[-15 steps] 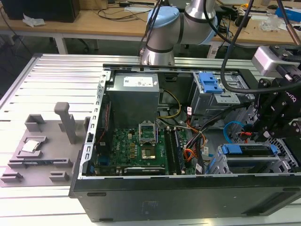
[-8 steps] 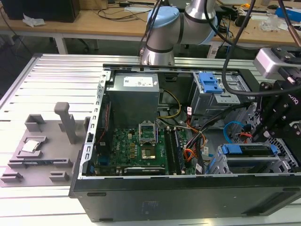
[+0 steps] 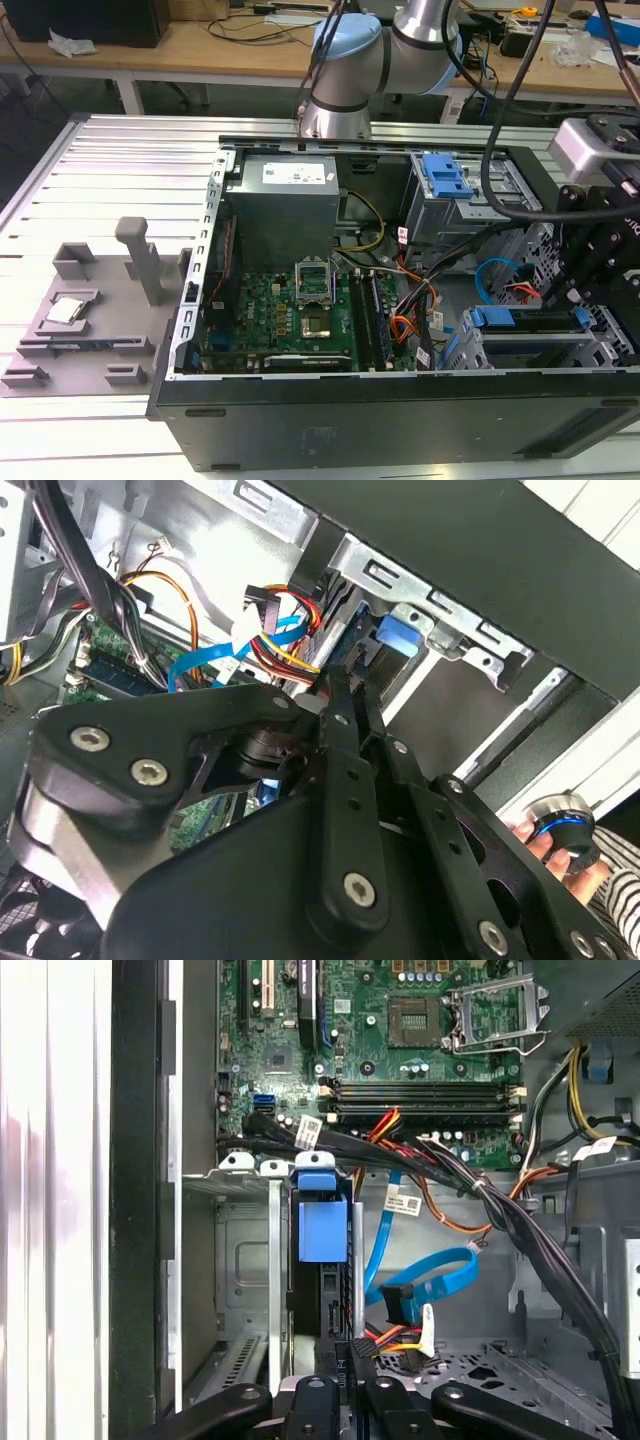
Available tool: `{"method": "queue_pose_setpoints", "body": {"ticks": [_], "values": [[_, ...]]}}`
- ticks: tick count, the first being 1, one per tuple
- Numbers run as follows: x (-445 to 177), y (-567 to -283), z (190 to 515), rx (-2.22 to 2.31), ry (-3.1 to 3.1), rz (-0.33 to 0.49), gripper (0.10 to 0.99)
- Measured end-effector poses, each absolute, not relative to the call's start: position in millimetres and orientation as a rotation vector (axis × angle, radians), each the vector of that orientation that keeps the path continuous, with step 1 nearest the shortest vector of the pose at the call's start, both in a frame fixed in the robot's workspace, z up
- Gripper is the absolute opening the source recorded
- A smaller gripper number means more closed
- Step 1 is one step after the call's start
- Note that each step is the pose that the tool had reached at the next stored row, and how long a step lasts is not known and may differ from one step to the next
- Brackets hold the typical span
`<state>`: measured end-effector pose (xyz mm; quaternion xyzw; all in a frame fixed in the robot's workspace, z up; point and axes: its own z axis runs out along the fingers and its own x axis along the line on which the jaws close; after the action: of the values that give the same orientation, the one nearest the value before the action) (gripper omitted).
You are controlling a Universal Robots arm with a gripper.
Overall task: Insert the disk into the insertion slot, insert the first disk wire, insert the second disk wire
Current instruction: 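Insert the first disk wire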
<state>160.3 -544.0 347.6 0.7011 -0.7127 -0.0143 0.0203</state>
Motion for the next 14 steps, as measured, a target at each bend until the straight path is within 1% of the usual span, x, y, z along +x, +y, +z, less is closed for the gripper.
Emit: {"method": "queue_pose_setpoints", "body": {"ticks": [14], "values": [[163.8, -544.0, 337.7, 2.174, -2.21, -0.044, 0.165]]}}
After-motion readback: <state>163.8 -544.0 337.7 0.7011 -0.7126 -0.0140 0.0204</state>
